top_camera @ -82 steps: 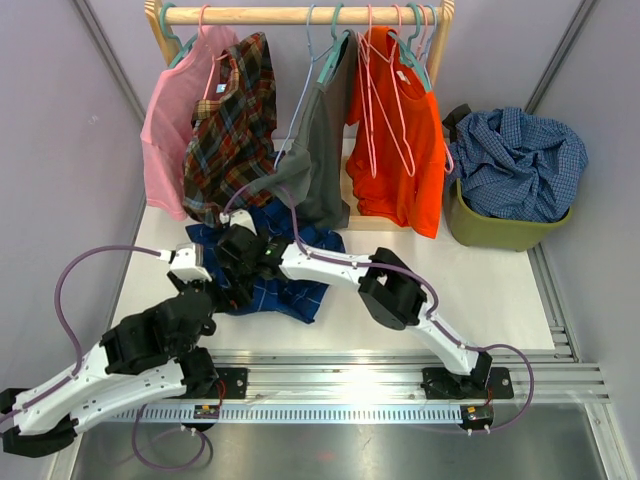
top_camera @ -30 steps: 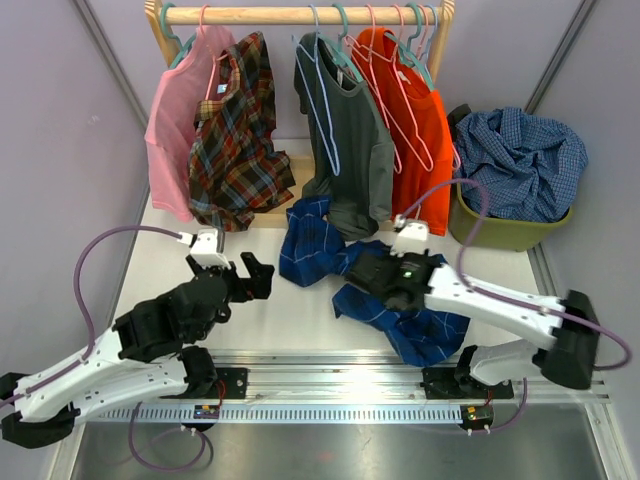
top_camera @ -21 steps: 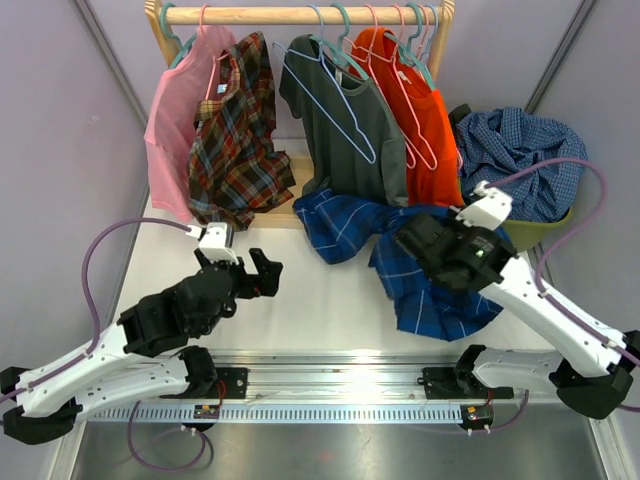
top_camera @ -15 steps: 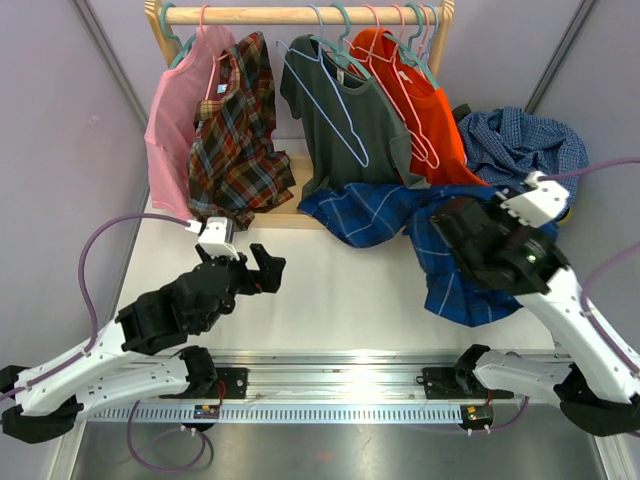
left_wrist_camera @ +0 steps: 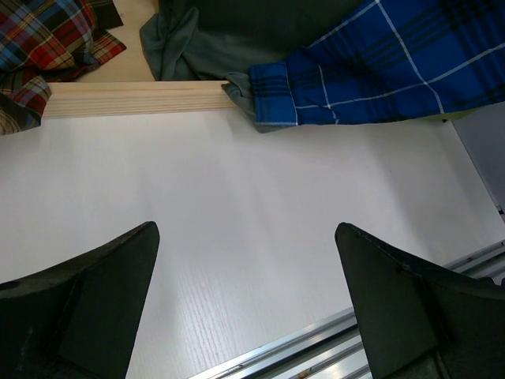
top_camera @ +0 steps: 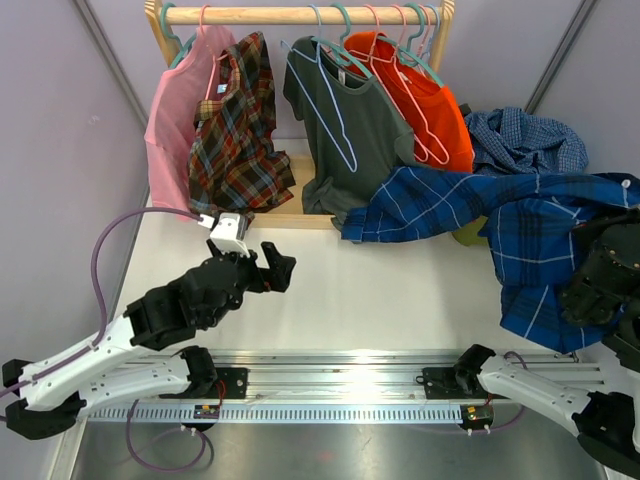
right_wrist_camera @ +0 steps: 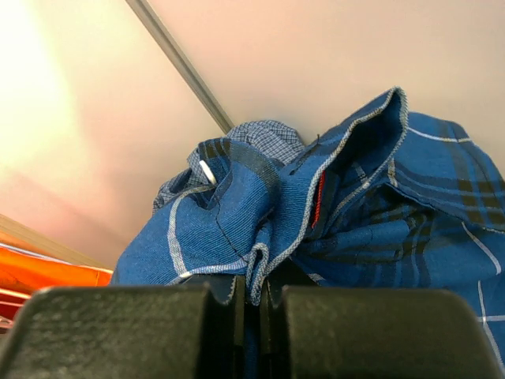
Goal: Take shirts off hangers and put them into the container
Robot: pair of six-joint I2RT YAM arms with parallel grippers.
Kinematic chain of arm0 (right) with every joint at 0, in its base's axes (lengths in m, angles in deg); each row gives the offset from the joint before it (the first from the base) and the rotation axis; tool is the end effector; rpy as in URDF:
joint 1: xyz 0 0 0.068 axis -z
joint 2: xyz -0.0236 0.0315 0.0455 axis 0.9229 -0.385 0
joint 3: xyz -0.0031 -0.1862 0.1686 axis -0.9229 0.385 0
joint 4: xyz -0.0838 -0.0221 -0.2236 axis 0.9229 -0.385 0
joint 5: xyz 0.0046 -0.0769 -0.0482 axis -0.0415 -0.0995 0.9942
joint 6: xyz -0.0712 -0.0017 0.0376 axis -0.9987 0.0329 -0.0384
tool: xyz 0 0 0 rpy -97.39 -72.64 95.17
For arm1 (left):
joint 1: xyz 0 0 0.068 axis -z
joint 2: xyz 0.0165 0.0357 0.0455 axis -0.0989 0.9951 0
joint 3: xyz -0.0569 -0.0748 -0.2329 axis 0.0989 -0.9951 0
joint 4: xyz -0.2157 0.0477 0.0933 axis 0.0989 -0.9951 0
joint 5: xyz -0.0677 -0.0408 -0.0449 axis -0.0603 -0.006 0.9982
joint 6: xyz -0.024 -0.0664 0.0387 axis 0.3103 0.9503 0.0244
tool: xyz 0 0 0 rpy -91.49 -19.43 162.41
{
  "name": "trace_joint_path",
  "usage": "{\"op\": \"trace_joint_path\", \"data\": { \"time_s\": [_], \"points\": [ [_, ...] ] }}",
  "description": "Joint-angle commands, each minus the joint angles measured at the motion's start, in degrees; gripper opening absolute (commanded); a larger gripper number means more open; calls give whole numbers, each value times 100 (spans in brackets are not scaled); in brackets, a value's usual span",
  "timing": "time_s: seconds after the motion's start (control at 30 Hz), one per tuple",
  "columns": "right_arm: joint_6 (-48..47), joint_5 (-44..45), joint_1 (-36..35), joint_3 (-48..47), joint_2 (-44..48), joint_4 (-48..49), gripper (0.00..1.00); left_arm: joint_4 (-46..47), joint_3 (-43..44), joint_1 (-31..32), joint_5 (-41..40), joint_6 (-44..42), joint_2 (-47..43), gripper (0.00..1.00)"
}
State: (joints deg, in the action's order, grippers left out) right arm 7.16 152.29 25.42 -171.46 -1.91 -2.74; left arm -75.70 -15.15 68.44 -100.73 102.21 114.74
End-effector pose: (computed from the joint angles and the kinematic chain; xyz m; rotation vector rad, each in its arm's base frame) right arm 0.0660 -0.0335 0.4880 0.8487 1.3454 -0.2460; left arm 0.1097 -0.1270 0.3209 0.0724 1.9256 -0.5687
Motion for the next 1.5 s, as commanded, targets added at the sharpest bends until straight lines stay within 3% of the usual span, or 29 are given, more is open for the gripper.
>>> {"op": "trace_joint_path", "data": {
  "time_s": [0.0,0.2,0.47,0.57,0.6,0.63,0.67,0.73,0.8,0.97,1.03,1.17,1.27,1.3,1.37,1.4,1.47],
  "points": [
    [682,1440,27,-533,-392,-1082,0,453,303,17,209,-143,110,98],
    [1323,1449,27,-1666,-717,-2032,0,656,417,17,402,-275,321,98],
    [859,915,-17,-2230,-1332,-1841,0,954,444,17,719,-345,427,98],
    [-989,64,-43,-1337,-1176,86,0,1007,391,17,745,-319,409,98],
    [-3145,-931,-43,-751,-670,2747,0,1007,373,17,754,-319,400,98],
    [-3976,-1429,-52,473,-378,4053,0,990,373,17,754,-319,374,98],
    [-4088,-1729,-52,660,-210,4440,0,999,356,17,745,-301,339,98],
    [-4745,-1443,-43,496,-365,4925,0,920,347,25,675,-284,278,98],
    [-4880,-1600,-43,162,-681,4637,0,937,286,17,649,-266,155,98],
    [-6179,-1627,-43,12,-919,6110,0,1051,285,17,675,-310,180,98],
    [-6418,-1601,-43,-181,-1112,6254,0,1060,294,17,692,-328,189,98],
    [-6577,-1767,36,-489,-1464,6176,0,1078,320,17,701,-389,146,98],
    [-5868,-2074,491,-1024,-1824,5038,0,1069,329,17,728,-372,84,98],
    [-5117,-2458,728,-1235,-2069,4015,0,1069,303,17,736,-372,58,98],
    [-4418,-2969,1632,-1911,-2403,3025,0,1060,277,17,737,-319,-65,98],
    [-3710,-3746,2018,-2149,-2771,2080,0,1060,242,17,745,-301,-109,98],
    [-3414,-4095,2802,-2248,-2949,1913,0,1025,206,25,702,-249,-267,98]
  ]
}}
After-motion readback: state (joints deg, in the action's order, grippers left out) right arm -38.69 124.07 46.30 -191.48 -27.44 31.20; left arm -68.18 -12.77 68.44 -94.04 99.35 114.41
